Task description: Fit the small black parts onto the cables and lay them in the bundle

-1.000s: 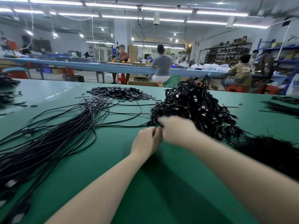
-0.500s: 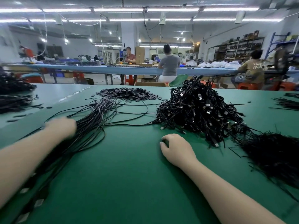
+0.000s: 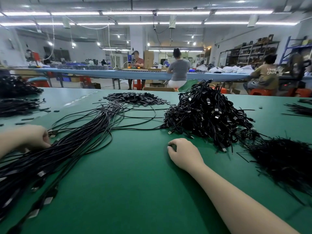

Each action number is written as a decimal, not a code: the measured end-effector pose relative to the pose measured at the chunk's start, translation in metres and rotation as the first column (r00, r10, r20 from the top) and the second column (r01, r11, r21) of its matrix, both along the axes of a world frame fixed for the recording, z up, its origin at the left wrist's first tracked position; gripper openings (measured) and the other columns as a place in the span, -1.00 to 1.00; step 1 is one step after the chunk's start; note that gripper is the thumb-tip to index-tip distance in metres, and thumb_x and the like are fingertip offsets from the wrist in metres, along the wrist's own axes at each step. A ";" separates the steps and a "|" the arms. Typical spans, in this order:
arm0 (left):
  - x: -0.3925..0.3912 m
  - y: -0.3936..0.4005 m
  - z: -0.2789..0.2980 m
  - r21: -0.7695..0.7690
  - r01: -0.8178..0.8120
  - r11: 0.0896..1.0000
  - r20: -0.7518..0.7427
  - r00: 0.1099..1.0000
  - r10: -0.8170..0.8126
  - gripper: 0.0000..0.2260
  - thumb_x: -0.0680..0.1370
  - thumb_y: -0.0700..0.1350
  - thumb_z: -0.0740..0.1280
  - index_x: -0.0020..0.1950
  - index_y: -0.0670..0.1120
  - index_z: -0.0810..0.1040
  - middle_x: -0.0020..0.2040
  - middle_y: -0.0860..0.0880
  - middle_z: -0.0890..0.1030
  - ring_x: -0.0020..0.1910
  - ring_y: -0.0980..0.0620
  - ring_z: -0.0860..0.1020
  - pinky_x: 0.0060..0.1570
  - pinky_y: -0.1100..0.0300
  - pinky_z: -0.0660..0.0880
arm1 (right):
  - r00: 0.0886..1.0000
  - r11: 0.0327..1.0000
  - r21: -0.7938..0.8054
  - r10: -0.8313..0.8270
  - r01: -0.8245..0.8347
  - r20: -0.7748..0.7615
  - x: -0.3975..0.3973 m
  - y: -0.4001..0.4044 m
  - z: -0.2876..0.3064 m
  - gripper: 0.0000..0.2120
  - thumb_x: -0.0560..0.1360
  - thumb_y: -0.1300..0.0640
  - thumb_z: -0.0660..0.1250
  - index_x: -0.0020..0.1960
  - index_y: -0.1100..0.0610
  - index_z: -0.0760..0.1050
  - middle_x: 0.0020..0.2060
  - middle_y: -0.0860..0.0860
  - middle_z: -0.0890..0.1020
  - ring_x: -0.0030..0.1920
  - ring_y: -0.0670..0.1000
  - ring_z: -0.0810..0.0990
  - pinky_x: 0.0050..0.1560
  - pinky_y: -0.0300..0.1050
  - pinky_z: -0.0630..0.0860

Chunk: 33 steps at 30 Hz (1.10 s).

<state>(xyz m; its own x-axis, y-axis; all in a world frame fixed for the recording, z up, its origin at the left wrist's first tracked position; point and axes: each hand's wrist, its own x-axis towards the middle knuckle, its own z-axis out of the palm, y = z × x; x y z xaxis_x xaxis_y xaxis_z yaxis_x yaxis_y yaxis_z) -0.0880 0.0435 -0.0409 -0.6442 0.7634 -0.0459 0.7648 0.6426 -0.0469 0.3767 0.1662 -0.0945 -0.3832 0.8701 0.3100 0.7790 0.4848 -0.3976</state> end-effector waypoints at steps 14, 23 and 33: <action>0.171 0.035 0.120 0.885 0.327 0.332 -0.244 0.932 -0.268 -0.70 0.66 0.02 0.07 0.07 -0.17 0.47 -0.18 -0.08 0.48 -0.23 -0.08 0.43 -0.20 0.08 0.34 | 1.000 0.999 0.042 -0.001 0.001 -0.007 -0.001 -0.001 -0.002 -0.65 0.57 -0.01 0.19 0.34 0.01 0.44 0.34 0.02 0.44 0.25 0.03 0.47 0.20 -0.10 0.42; 0.387 0.079 0.081 0.829 0.449 0.335 0.055 0.530 -0.846 -0.73 0.62 0.03 0.21 -0.16 -0.03 0.60 -0.42 0.10 0.47 -0.44 0.21 0.38 -0.38 0.31 0.30 | 0.629 0.923 0.384 0.317 -0.032 -0.710 0.034 -0.012 0.094 -0.74 0.55 0.09 0.12 0.17 -0.02 0.49 0.00 -0.14 0.61 0.01 -0.18 0.54 -0.03 -0.27 0.46; 0.318 0.083 0.079 0.609 0.404 0.683 0.660 0.220 -0.719 -0.89 0.55 -0.07 0.37 0.01 -0.06 0.64 -0.19 0.03 0.67 -0.37 0.16 0.52 -0.44 0.35 0.39 | 0.852 0.932 0.307 -0.001 0.190 -0.524 0.090 0.017 0.124 -0.64 0.55 -0.18 0.22 -0.33 -0.02 0.48 -0.57 -0.12 0.43 -0.58 -0.17 0.34 -0.57 -0.36 0.22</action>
<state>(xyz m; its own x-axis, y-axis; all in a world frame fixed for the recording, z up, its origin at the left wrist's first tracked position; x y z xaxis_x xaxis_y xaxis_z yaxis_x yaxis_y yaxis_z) 0.2298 0.1262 0.0381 0.2077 0.9780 0.0196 0.4695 -0.1173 0.8751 0.4670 0.1830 0.0293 -0.0096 0.6995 0.7146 0.5614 0.5951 -0.5750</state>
